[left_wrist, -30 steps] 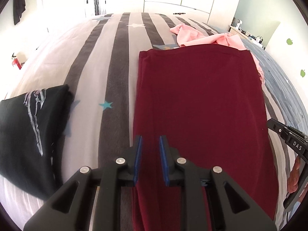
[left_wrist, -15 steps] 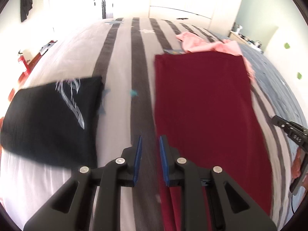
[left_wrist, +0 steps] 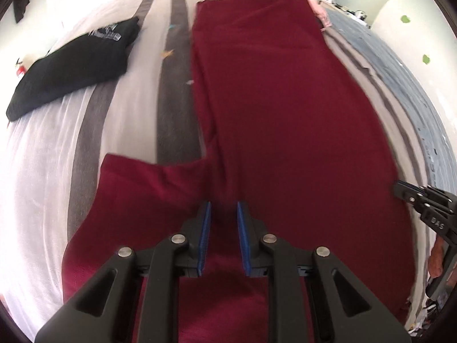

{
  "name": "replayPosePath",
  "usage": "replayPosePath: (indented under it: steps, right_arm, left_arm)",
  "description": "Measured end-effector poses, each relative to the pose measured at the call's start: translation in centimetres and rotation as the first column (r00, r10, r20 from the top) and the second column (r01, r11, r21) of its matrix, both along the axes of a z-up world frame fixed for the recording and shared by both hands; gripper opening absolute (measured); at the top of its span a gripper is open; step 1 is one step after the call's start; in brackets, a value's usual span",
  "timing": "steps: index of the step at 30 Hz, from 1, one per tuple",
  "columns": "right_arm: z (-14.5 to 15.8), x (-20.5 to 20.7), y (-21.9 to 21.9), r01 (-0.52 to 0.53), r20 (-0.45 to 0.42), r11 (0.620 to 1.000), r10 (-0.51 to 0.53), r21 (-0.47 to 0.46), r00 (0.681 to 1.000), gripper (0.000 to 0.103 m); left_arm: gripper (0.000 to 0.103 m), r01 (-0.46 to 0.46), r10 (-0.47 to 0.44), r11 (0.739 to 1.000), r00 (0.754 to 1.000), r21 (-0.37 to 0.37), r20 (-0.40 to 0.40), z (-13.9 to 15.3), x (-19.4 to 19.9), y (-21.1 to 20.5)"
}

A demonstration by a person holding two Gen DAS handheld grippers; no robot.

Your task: Fold clothes

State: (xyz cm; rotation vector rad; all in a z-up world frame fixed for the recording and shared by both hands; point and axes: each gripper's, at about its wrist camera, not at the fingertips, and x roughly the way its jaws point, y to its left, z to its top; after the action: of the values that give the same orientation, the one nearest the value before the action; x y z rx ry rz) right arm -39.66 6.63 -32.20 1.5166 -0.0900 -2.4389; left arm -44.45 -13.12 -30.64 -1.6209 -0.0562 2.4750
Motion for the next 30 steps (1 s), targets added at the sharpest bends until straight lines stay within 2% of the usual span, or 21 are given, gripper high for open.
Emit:
replayPosePath:
  steps: [2,4,8,12,17,23,25,26,30]
  right_arm:
    - [0.0,0.6,0.7,0.028,-0.011,0.999,-0.028,0.015,1.000,0.004]
    - [0.4,1.3,1.6,0.068,-0.017,0.997,-0.067,0.027,0.998,0.007]
    - [1.7,3.5,2.9,0.115,-0.026,0.993,-0.114,0.015,0.993,0.007]
    - [2.4,5.4,1.9,0.063,-0.029,0.998,-0.064,-0.023,0.998,0.008]
    - [1.7,8.4,0.1,-0.021,-0.002,0.999,0.021,-0.027,1.000,0.008]
    - [-0.1,11.6,1.8,-0.064,0.032,0.997,0.065,-0.039,0.997,0.006]
    - [0.1,12.4,2.8,-0.077,0.033,0.996,0.079,-0.044,0.996,0.006]
    - [0.3,12.7,3.3,-0.081,0.034,0.996,0.082,-0.046,0.996,0.011]
    - [1.6,13.7,4.8,-0.094,0.024,0.994,0.096,-0.062,0.995,0.011]
  left_arm:
    - [0.016,-0.022,0.022,1.000,1.000,0.021,0.005,-0.2,-0.1,-1.2]
    - [0.016,-0.063,0.063,0.998,0.998,-0.010,-0.008,0.3,0.1,-2.1]
    - [0.016,-0.148,0.149,0.989,0.989,0.031,-0.021,2.7,3.3,-3.8]
    - [0.016,-0.062,0.063,0.998,0.997,0.021,-0.045,4.2,6.6,-1.7]
    - [0.017,-0.006,0.006,1.000,1.000,0.007,-0.024,3.5,10.2,1.2]
    - [0.017,-0.160,0.161,0.985,0.987,-0.059,0.011,1.0,14.4,-2.2]
    - [0.017,-0.204,0.204,0.975,0.979,-0.091,-0.004,1.5,15.6,-3.3]
    - [0.017,-0.221,0.221,0.969,0.975,-0.111,-0.014,1.9,16.1,-3.6]
    - [0.017,-0.217,0.215,0.970,0.976,-0.109,-0.030,3.8,18.7,-2.2]
